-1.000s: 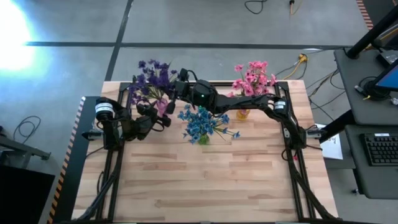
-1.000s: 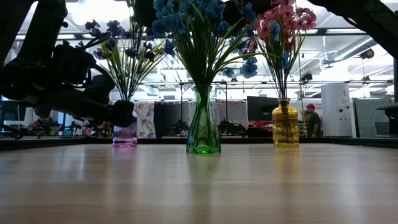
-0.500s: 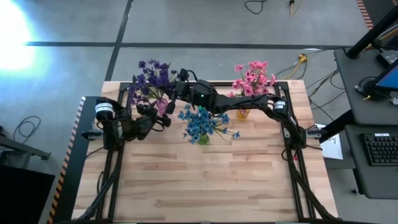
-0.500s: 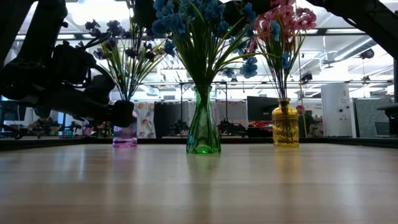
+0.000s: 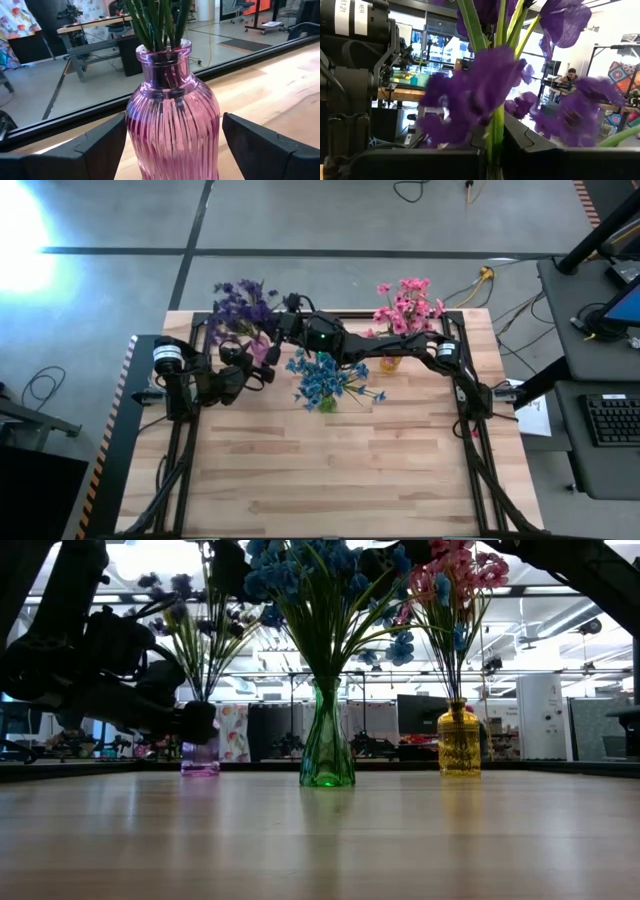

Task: Sort flowers into vase by color
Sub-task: Put the violet flowers into the violet vase

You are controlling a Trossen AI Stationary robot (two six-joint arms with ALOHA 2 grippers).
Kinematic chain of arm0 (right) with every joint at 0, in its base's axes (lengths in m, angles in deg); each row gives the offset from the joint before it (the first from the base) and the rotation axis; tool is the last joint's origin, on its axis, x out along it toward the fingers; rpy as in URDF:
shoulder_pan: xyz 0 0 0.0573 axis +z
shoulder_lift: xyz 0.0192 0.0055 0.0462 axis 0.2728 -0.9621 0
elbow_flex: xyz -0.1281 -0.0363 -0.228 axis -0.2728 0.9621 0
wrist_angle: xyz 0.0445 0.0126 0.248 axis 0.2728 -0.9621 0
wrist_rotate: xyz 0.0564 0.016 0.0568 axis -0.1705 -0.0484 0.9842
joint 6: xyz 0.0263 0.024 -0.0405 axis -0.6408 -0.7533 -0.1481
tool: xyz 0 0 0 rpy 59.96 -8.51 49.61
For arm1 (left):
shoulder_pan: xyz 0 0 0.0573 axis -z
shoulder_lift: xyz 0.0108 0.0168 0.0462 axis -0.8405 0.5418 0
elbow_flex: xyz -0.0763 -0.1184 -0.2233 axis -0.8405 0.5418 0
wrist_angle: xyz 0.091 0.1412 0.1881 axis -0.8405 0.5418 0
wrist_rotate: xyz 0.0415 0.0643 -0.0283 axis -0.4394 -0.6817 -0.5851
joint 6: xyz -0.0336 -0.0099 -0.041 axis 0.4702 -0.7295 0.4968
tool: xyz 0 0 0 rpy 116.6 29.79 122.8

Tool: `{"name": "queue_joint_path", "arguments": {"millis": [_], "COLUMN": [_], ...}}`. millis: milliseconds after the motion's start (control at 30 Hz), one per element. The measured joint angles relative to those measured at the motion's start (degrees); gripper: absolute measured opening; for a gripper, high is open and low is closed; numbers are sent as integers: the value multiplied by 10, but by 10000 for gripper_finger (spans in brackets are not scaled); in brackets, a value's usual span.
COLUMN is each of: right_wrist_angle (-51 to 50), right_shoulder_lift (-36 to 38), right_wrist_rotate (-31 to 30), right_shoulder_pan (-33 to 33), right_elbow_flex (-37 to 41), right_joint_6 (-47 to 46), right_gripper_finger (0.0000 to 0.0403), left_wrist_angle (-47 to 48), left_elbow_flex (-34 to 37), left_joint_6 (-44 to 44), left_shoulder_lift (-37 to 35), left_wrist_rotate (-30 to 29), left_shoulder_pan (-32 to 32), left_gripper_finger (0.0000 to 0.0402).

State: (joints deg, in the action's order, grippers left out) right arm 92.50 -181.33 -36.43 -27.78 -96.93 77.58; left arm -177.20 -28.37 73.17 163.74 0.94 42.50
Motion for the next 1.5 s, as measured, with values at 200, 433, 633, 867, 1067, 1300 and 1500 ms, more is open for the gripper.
{"name": "queue_joint_path", "arguments": {"millis": [200,433,633,867,1067,1300,1500], "right_wrist_angle": [-1,-6,-8,-29,-47,-62,-81], "right_shoulder_lift": [0,0,0,0,-1,-1,-1], "right_wrist_rotate": [0,-1,-9,-30,-30,-29,-28], "right_shoulder_pan": [-1,-2,-2,-4,-6,-6,-6], "right_elbow_flex": [0,0,0,0,0,0,0], "right_joint_6": [0,-6,-19,-20,-28,-30,-30], "right_gripper_finger": [17,17,17,17,17,17,17], "left_wrist_angle": [1,2,4,14,16,16,16], "left_elbow_flex": [-1,-1,-1,-1,-1,-1,-1], "left_joint_6": [0,0,0,0,0,0,0], "left_shoulder_lift": [0,0,0,0,0,0,0], "left_wrist_rotate": [14,56,56,55,54,54,54], "left_shoulder_pan": [0,0,0,0,0,0,0], "left_gripper_finger": [310,310,310,310,310,310,310]}}
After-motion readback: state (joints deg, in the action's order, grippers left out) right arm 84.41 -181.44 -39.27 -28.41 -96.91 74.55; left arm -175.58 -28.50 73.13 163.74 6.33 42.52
